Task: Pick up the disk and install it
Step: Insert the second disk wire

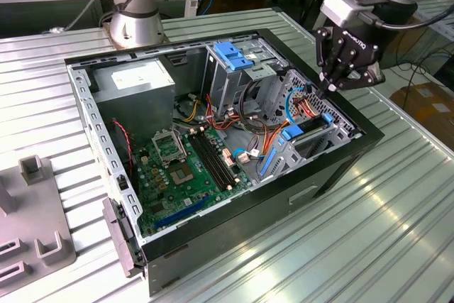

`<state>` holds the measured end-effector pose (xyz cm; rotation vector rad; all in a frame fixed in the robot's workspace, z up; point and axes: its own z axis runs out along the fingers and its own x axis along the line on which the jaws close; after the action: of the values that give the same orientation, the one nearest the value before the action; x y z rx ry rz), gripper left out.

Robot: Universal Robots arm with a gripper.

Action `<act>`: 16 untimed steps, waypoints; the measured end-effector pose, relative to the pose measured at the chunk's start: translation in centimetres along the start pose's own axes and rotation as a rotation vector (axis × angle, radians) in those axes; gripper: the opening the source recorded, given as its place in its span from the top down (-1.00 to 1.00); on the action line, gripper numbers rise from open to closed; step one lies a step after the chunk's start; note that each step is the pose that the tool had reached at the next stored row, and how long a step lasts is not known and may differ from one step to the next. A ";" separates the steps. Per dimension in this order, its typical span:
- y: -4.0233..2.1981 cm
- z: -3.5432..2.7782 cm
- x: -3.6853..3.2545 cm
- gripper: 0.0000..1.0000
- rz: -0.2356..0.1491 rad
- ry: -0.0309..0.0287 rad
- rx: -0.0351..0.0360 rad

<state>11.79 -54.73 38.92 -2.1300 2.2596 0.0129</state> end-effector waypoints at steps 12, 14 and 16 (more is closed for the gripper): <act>0.48 -0.23 -4.60 0.77 -0.025 0.0833 0.0040; 0.50 -0.12 -4.92 0.52 -0.031 0.1215 0.0058; 0.53 0.04 -5.34 0.52 -0.037 0.1577 0.0076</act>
<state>11.57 -49.37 39.05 -2.2428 2.2967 -0.1705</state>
